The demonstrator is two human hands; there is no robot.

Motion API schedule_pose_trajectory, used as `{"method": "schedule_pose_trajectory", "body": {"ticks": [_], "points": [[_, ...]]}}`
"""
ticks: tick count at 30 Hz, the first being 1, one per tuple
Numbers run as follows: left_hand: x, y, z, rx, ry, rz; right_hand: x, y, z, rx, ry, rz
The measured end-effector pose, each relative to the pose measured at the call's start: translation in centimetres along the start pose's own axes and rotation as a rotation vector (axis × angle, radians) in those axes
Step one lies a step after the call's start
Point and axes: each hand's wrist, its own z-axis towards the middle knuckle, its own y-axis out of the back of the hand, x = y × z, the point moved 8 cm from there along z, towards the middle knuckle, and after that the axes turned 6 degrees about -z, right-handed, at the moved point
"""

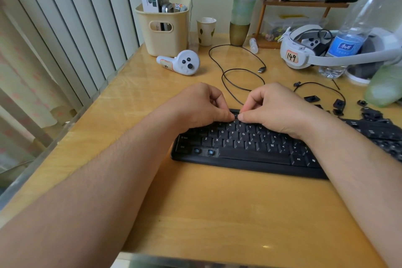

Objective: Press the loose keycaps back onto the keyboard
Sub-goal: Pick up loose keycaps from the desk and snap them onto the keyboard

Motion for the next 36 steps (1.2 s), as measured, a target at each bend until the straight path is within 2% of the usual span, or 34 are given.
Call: {"method": "schedule_pose_trajectory", "body": {"ticks": [4,12,24,28,33,36], "points": [[0.6,1.2,0.3,-0.082,0.028,-0.223,-0.2,0.4,0.1,-0.015,0.003,0.078],[1.3,1.9,0.9,-0.113,0.018,-0.209,0.5,0.1,-0.6,0.000,0.023,-0.012],[2.1,2.7,-0.2,0.188,-0.023,-0.159,0.4,0.3,-0.6,-0.042,0.045,-0.045],[1.9,2.5,-0.2,0.193,-0.042,-0.161,0.4,0.4,-0.7,-0.062,0.045,-0.050],[2.8,3.7,0.2,0.105,-0.019,-0.444,1.8,1.3,-0.9,-0.162,0.118,-0.066],[2.8,3.5,0.1,0.119,-0.025,-0.391,2.1,1.0,-0.8,-0.154,0.125,-0.045]]}}
